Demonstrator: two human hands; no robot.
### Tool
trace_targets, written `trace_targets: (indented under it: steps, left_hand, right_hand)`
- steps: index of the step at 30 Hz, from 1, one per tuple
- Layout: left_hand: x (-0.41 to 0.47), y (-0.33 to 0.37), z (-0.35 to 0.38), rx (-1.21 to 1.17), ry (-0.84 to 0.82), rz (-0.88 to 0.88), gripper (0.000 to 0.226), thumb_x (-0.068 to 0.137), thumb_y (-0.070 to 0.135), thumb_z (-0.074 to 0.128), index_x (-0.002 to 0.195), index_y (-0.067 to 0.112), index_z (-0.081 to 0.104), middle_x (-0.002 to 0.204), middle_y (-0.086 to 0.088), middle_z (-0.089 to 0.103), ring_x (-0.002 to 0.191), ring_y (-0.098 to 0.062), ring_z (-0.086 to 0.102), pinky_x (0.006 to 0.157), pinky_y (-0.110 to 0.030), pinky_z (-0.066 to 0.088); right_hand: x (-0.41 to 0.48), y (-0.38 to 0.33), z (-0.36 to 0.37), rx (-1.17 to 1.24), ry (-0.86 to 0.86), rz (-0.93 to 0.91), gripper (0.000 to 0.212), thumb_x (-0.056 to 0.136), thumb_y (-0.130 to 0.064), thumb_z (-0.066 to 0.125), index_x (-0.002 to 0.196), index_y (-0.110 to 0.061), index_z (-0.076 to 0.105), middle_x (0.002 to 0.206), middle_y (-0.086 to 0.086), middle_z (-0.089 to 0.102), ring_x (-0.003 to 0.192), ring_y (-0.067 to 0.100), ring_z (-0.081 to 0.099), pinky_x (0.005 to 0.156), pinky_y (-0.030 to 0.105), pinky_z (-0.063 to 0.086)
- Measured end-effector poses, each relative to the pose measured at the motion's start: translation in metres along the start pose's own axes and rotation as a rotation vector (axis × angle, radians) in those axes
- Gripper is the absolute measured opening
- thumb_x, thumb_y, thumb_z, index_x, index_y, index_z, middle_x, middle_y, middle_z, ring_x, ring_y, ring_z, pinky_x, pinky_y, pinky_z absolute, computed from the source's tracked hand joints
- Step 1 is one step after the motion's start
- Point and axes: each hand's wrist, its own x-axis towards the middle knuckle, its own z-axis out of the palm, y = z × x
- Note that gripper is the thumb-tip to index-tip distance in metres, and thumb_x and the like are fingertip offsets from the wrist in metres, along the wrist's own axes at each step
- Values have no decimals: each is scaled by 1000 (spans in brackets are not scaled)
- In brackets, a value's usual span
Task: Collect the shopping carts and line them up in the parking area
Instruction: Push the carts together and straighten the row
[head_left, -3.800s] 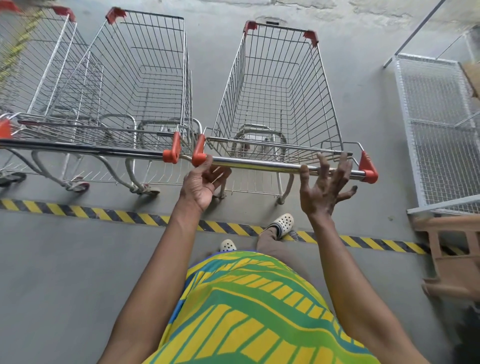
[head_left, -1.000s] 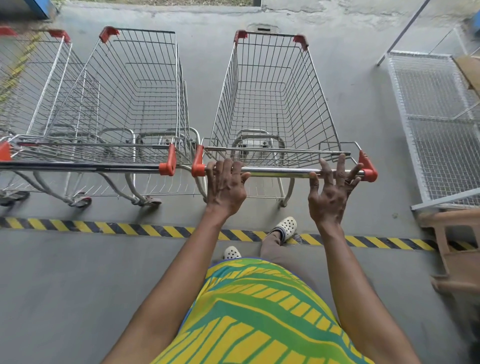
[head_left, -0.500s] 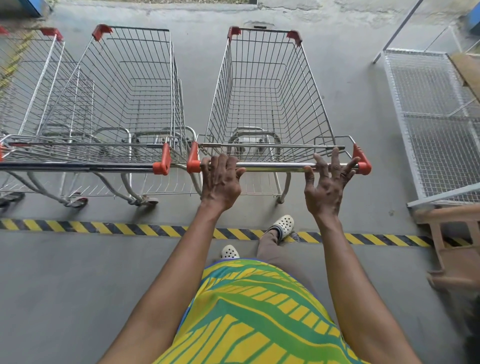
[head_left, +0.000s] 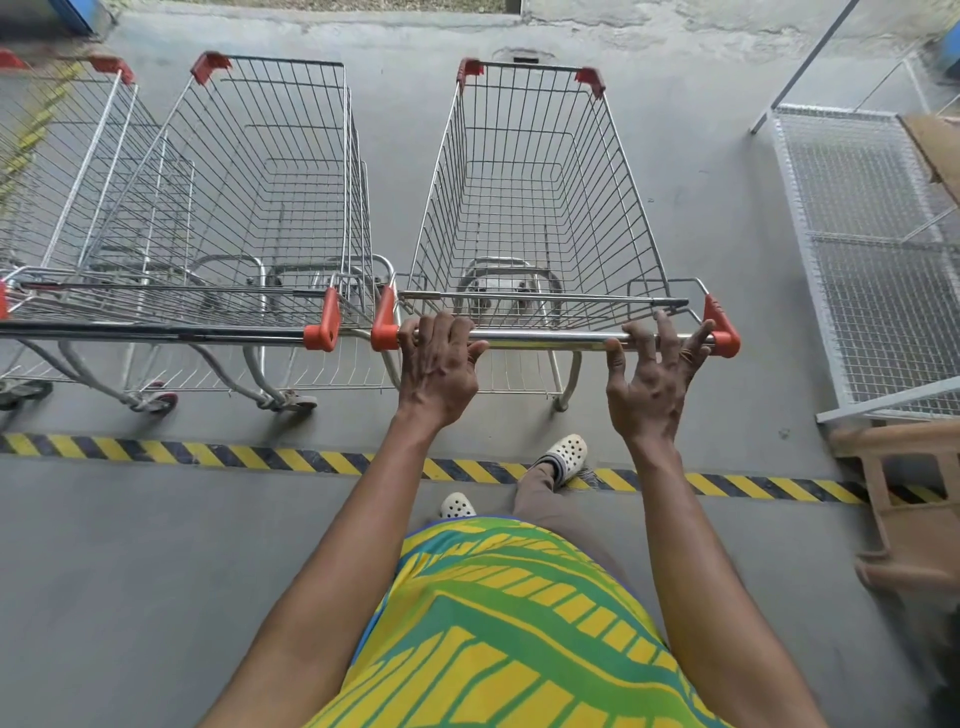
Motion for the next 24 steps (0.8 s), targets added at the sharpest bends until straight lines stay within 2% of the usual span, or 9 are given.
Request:
trace_targets:
  steps: [5, 8, 11, 14, 24]
  left_hand:
    - [-2, -1, -1, 33, 10, 13, 37, 102, 39, 34, 112, 15, 61, 105, -6, 58, 97, -26, 47, 95, -42, 29]
    - [-2, -1, -3, 13, -2, 8, 36, 101, 39, 35, 111, 15, 61, 104, -7, 58, 96, -26, 47, 95, -41, 29]
    - [-1, -1, -7, -30, -22, -12, 43, 97, 37, 32, 114, 13, 63, 105, -9, 61, 98, -30, 51, 97, -43, 30]
    - [0, -4, -9, -64, -4, -9, 40, 97, 36, 35, 112, 14, 65, 102, -8, 60, 95, -29, 51, 97, -42, 29]
    - [-1, -9, -12, -60, 5, -18, 37, 94, 33, 34, 106, 15, 63, 99, -7, 58, 94, -28, 49, 94, -41, 28]
  right_hand:
    - [-2, 1, -1, -45, -4, 3, 41, 104, -58, 40, 126, -30, 60, 162, 2, 36, 158, 35, -7, 127, 45, -10]
    - [-1, 1, -2, -63, -5, -9, 42, 104, -58, 38, 126, -30, 61, 159, 3, 41, 159, 32, 3, 127, 48, -7]
    - [0, 2, -2, -46, -14, -22, 41, 104, -57, 39, 124, -29, 61, 149, 2, 50, 157, 29, 15, 126, 55, -1]
    - [1, 3, -2, -40, -12, -37, 40, 104, -55, 41, 123, -27, 63, 139, 0, 54, 153, 28, 23, 126, 57, -1]
    - [-5, 1, -2, -37, -14, -54, 40, 103, -55, 41, 123, -27, 63, 141, -2, 53, 153, 24, 25, 126, 55, -2]
